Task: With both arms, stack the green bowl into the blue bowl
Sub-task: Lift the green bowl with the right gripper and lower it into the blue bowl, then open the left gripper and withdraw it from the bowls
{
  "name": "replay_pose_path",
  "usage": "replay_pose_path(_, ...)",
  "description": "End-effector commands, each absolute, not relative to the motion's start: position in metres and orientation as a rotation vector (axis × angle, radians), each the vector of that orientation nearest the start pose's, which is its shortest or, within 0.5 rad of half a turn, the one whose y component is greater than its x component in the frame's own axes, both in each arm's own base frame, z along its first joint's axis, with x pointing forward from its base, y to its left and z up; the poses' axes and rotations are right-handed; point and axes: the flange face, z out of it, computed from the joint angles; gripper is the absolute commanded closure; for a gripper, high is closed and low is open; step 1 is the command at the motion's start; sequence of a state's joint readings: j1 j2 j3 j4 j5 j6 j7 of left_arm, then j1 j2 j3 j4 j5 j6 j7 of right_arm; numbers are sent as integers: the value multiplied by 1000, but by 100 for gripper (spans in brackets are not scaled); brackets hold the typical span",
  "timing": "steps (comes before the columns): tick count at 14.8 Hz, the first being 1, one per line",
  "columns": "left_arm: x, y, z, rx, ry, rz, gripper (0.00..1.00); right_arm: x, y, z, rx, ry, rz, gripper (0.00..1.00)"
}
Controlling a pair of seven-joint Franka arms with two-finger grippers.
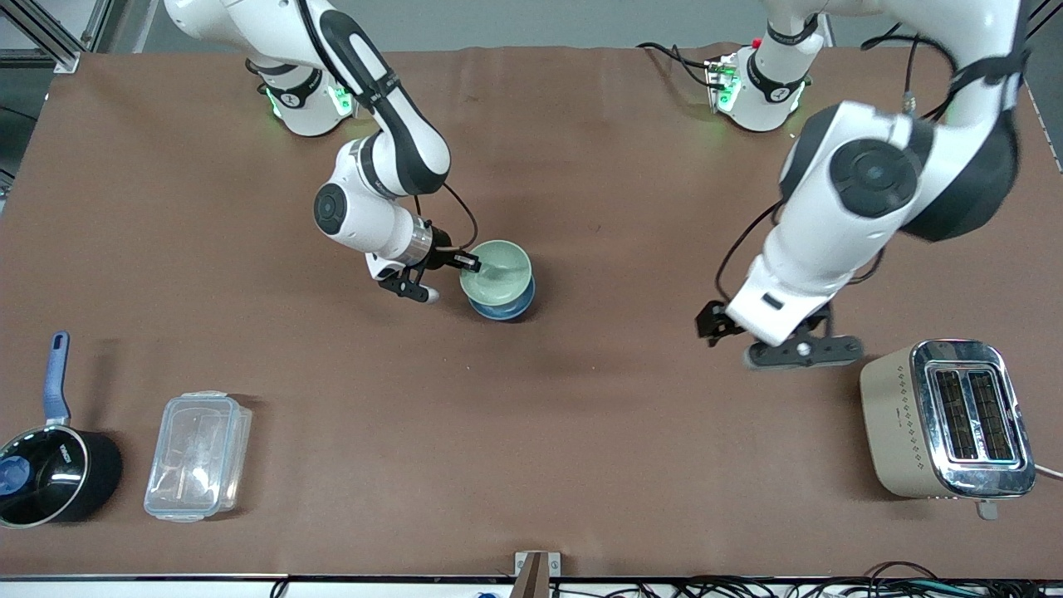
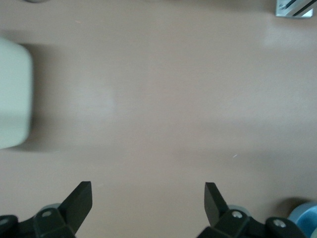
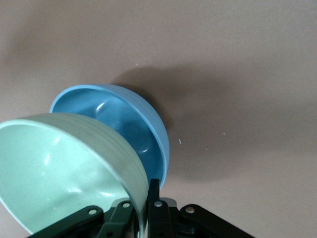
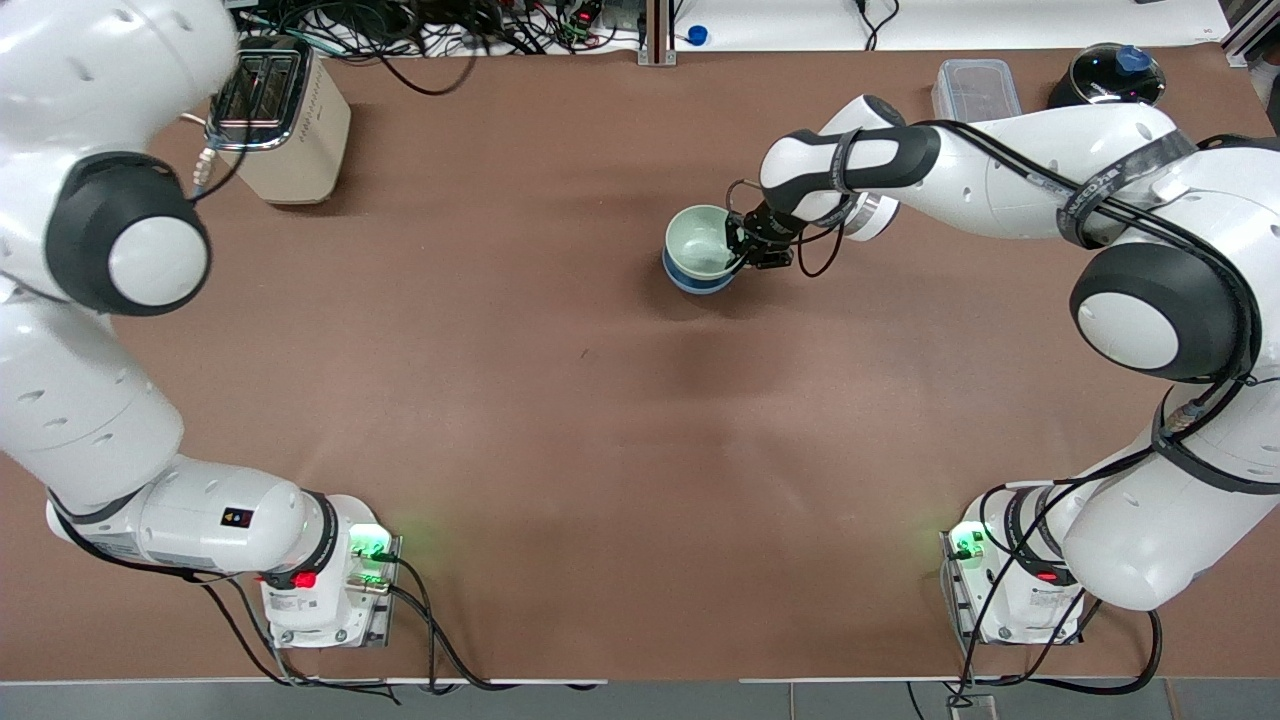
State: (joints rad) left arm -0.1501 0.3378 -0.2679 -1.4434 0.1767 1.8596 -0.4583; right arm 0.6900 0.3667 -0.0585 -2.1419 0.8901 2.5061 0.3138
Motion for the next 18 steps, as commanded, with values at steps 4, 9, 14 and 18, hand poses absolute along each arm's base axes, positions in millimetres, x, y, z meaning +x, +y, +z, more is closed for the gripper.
replay_pose_path(4,594,-163,584,-3058,161,-115,0,461,337,220,-2622,579,261,87)
replay_pose_path(9,560,-106,614,-3120,227,-82,0,465,344,228,-2589,679,286,54)
replay_pose_path(14,527,-90,626,-3120,206,15,0,474,345,244,-2554,725,271,42)
replay_pose_path(18,527,-90,631,-3116,203,-5,0,481,332,286,-2496,749,225,14)
